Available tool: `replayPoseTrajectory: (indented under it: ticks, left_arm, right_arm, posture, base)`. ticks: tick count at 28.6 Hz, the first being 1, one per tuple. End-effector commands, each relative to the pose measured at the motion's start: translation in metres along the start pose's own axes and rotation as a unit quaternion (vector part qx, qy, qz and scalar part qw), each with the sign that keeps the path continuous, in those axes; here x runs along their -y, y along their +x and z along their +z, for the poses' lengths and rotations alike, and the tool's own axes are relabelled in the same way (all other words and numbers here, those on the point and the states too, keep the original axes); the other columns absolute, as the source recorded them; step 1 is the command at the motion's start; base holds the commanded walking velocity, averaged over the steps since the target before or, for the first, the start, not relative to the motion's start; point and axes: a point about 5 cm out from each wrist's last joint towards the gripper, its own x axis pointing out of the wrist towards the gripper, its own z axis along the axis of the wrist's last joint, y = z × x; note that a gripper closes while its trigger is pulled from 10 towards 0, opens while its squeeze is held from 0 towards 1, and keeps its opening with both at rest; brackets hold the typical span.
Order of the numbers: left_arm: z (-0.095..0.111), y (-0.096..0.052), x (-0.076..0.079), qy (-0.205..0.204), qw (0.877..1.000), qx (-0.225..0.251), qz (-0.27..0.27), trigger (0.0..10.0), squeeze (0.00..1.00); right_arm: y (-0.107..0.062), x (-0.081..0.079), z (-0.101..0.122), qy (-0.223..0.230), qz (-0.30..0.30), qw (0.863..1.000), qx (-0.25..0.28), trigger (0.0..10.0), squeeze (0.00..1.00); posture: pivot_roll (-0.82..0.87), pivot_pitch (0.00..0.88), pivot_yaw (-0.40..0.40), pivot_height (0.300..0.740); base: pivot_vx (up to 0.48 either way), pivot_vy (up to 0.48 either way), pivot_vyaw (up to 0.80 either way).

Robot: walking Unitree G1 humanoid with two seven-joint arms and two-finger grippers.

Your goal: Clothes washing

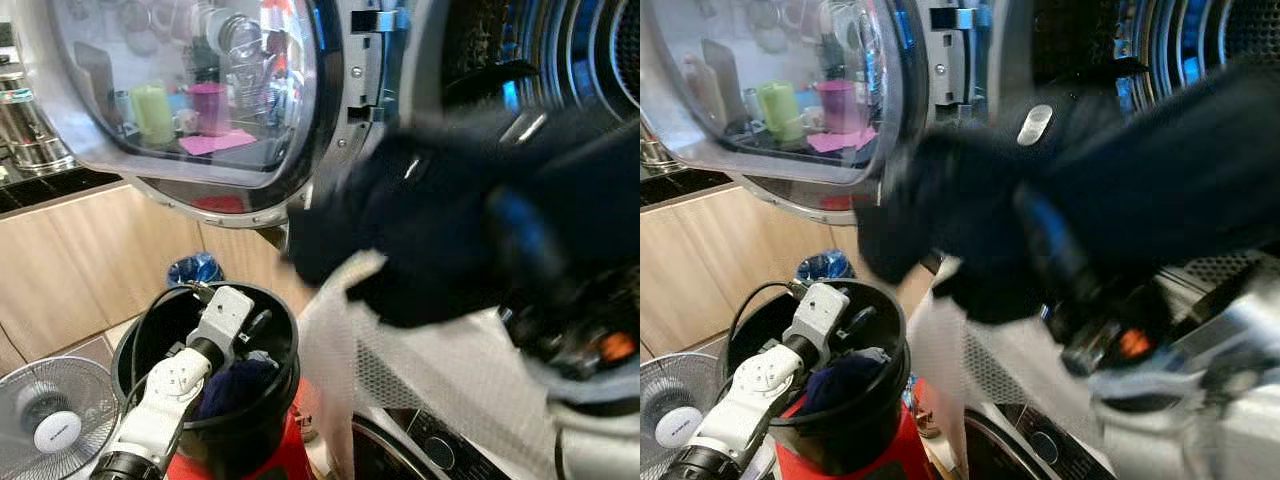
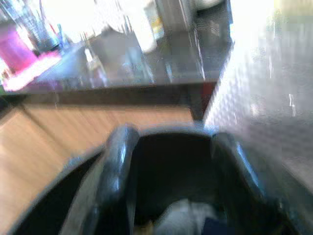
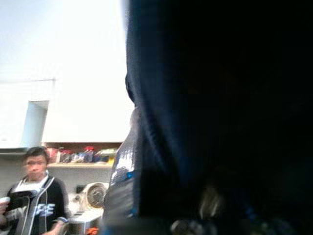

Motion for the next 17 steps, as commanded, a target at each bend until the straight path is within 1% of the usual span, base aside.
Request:
replayPoseTrajectory:
  ticks: [1,2,4,5,6,7,8,9,10,11,12,13,14,15,16,17]
  left_arm:
    - [0.002,0.002,0.000,0.006,1.000,0.005,-0.002,10.0,0.00]
    - [0.001,0.003,0.001,0.002,1.000,0.005,0.001,10.0,0.00]
    - [0.000,0.004,0.002,0.003,1.000,0.004,0.000,10.0,0.00]
    - [0.000,0.004,0.003,0.002,1.000,0.004,0.000,10.0,0.00]
    - [0.000,0.005,0.004,0.001,1.000,0.003,0.000,10.0,0.00]
    - [0.000,0.006,0.006,-0.002,1.000,0.002,0.001,10.0,0.00]
    - [-0.001,0.006,0.007,-0.005,1.000,0.001,0.001,10.0,0.00]
    - [-0.001,0.006,0.007,-0.006,1.000,0.002,0.002,10.0,0.00]
    - [-0.001,0.006,0.008,-0.006,1.000,0.001,0.002,10.0,0.00]
    - [-0.002,0.006,0.011,-0.008,1.000,0.000,0.000,10.0,0.00]
    - [-0.002,0.006,0.011,-0.008,1.000,0.000,0.000,10.0,0.00]
    - [-0.003,0.006,0.013,-0.008,1.000,-0.001,-0.004,10.0,0.00]
    - [-0.003,0.006,0.013,-0.008,1.000,-0.001,-0.005,10.0,0.00]
    - [-0.003,0.006,0.013,-0.008,1.000,-0.001,-0.005,10.0,0.00]
    - [-0.003,0.007,0.014,-0.013,1.000,-0.004,-0.004,10.0,0.00]
    - [-0.004,0.007,0.015,-0.012,1.000,-0.005,-0.004,10.0,0.00]
  right_arm:
    - [0.005,0.006,0.004,-0.004,-0.006,1.000,0.006,0.0,0.00]
    - [0.019,0.019,0.008,-0.013,-0.015,1.000,0.022,0.0,0.00]
    - [0.032,0.033,0.014,-0.016,-0.030,0.999,0.043,0.0,0.00]
    - [0.039,0.042,0.017,-0.020,-0.048,0.998,0.048,0.0,0.00]
    - [0.047,0.054,0.019,-0.032,-0.067,0.996,0.046,0.0,0.00]
    - [0.059,0.074,0.024,-0.056,-0.103,0.992,0.038,0.0,0.00]
    - [0.064,0.083,0.026,-0.061,-0.114,0.991,0.034,0.0,0.00]
    - [0.068,0.088,0.027,-0.062,-0.120,0.990,0.032,0.0,0.00]
    - [0.072,0.099,0.029,-0.072,-0.141,0.987,0.024,0.0,0.00]
    - [0.079,0.118,0.035,-0.092,-0.173,0.981,0.012,0.0,0.00]
    - [0.079,0.118,0.035,-0.092,-0.173,0.981,0.012,0.0,0.00]
    - [0.086,0.138,0.042,-0.105,-0.208,0.973,0.002,0.0,0.00]
    - [0.090,0.149,0.046,-0.109,-0.229,0.967,-0.001,0.0,0.00]
    - [0.090,0.149,0.046,-0.109,-0.229,0.967,-0.001,0.0,0.00]
    - [0.097,0.170,0.055,-0.120,-0.279,0.953,-0.012,0.0,0.00]
    - [0.101,0.180,0.060,-0.132,-0.306,0.942,-0.028,0.0,0.00]
  posture:
    - [0.18,0.000,-0.015,0.740]
    - [0.18,0.000,-0.019,0.740]
    - [0.17,0.000,-0.023,0.740]
    - [0.17,0.000,-0.027,0.740]
    - [0.17,0.000,-0.032,0.740]
    - [0.17,0.000,-0.034,0.740]
    - [0.17,0.000,-0.034,0.740]
    - [0.17,0.000,-0.034,0.740]
    - [0.16,0.000,-0.035,0.740]
    - [0.16,0.000,-0.037,0.740]
    - [0.16,0.000,-0.037,0.740]
    - [0.16,0.000,-0.037,0.740]
    - [0.16,0.000,-0.037,0.740]
    - [0.16,0.000,-0.037,0.740]
    - [0.14,0.000,-0.033,0.740]
    - [0.14,0.000,-0.033,0.740]
  base:
    - [0.000,0.000,0.00]
    - [0.000,0.000,0.00]
    - [0.000,0.000,0.00]
    - [0.000,0.000,0.00]
    - [0.000,0.000,0.00]
    - [0.000,0.000,0.00]
    - [0.000,0.000,0.00]
    - [0.000,0.000,0.00]
    - [0.000,0.000,0.00]
    - [0.000,0.000,0.00]
    - [0.000,0.000,0.00]
    - [0.000,0.000,0.00]
    - [0.000,0.000,0.00]
    - [0.000,0.000,0.00]
    - [0.000,0.000,0.00]
    - [0.000,0.000,0.00]
